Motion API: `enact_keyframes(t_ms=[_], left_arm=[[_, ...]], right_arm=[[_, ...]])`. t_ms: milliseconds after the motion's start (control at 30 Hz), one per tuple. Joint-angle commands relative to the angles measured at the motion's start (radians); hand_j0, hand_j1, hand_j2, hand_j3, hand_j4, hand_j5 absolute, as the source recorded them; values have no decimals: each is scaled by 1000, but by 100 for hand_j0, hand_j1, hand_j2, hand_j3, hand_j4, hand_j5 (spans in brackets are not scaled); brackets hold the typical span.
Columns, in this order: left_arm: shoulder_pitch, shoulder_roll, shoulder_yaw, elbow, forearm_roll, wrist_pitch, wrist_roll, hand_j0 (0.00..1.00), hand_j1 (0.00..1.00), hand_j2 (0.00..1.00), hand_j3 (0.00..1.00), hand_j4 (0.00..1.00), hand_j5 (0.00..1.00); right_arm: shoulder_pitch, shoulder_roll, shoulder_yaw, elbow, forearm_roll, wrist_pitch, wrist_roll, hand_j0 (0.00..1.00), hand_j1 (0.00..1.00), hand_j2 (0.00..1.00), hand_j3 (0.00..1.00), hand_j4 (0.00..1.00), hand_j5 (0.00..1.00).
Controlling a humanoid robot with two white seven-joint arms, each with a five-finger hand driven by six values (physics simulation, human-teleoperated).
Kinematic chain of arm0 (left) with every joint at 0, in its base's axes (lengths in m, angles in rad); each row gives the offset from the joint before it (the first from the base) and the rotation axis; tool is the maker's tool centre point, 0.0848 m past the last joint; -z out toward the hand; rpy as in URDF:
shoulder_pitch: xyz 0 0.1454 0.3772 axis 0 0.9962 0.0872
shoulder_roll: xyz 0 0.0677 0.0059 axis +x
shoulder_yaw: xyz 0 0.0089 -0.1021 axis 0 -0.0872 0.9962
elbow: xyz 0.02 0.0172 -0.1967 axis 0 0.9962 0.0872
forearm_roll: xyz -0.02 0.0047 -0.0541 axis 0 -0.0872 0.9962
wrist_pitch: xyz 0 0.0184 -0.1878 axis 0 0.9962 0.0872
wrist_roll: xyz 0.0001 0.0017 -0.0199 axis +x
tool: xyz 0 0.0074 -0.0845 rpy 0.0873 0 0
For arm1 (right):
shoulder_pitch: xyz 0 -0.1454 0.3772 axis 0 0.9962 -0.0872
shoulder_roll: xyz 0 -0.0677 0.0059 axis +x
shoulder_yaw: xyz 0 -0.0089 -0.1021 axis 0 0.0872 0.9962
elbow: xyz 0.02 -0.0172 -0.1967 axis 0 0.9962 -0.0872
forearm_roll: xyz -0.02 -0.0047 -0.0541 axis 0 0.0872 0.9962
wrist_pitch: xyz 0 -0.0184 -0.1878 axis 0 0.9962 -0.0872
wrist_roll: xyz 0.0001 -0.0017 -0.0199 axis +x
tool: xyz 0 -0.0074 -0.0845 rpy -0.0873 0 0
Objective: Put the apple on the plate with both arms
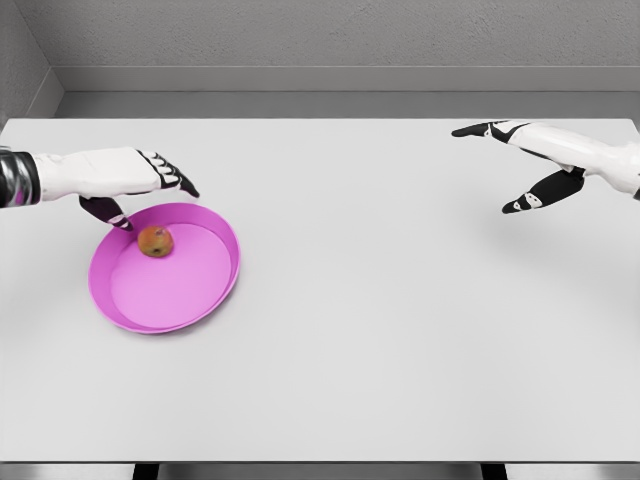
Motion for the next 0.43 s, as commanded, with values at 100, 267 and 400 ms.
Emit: enact_keyframes(t_ms=[100, 267, 400], left_arm=[[-5, -18, 71, 102, 106, 2, 6, 100, 100, 100, 100, 100, 100], [-9, -150, 182, 423, 125, 2, 3, 100, 100, 100, 100, 100, 100], [-8, -158, 182, 428, 125, 2, 3, 100, 100, 100, 100, 100, 100]], right_arm=[[3, -1, -1, -1, -6, 3, 0, 100, 100, 100, 100, 100, 100], [5, -1, -1, -7, -8, 3, 0, 100, 100, 100, 100, 100, 100], [5, -1, -1, -9, -6, 3, 0, 100, 100, 100, 100, 100, 100]])
